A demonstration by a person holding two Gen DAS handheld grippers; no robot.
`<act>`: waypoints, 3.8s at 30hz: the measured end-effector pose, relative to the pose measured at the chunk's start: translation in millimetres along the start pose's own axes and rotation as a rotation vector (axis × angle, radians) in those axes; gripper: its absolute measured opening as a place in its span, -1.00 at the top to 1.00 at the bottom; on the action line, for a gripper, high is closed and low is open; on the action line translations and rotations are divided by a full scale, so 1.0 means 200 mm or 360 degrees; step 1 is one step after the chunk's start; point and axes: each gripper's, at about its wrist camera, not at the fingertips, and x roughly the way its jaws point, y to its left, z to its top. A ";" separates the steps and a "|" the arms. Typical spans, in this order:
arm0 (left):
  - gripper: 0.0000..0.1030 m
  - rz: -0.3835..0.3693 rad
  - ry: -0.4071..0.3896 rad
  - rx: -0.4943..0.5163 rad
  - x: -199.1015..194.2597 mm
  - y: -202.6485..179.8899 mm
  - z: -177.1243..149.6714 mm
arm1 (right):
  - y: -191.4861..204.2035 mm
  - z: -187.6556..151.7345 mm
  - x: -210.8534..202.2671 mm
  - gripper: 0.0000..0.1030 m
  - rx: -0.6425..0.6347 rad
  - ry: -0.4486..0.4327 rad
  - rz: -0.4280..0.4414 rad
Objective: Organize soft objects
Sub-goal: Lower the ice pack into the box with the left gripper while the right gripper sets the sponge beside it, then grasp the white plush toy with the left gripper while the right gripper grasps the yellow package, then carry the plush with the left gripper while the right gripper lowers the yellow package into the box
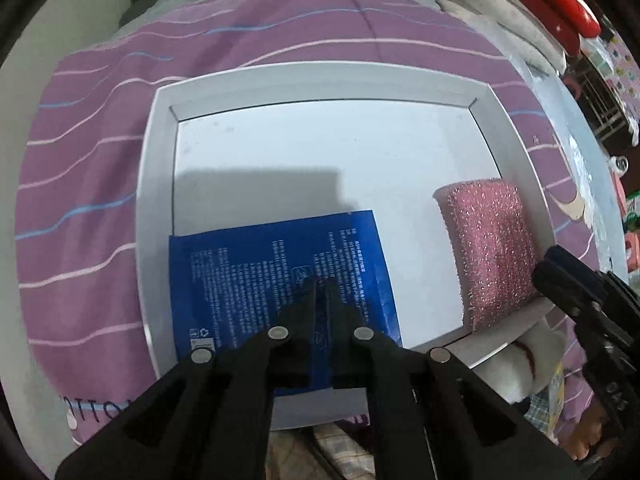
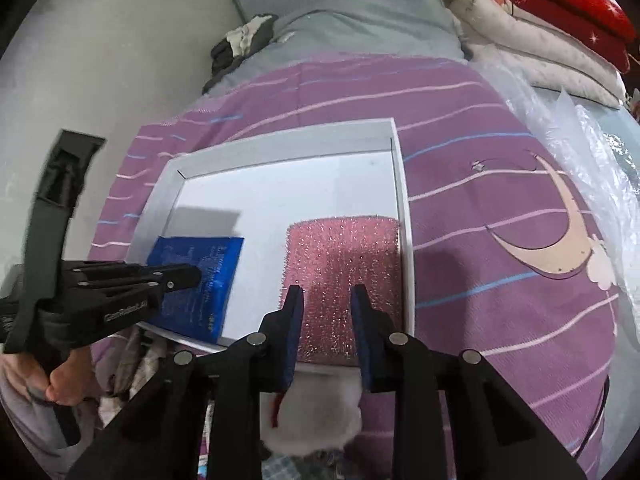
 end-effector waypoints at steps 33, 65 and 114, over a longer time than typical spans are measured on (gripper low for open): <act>-0.04 -0.0244 -0.0286 -0.0292 -0.45 -0.27 -0.49 | -0.14 -0.30 -0.55 -0.60 0.0417 -0.0026 -0.0003; -0.04 -0.0579 -0.0323 0.0039 -0.33 -0.47 -0.52 | -0.38 -0.58 -0.30 -0.31 0.0151 0.0336 0.0151; 0.56 -0.0581 -0.0657 -0.0202 -0.41 -0.29 -0.51 | -0.26 -0.37 -0.50 -0.31 0.0489 0.0064 0.0200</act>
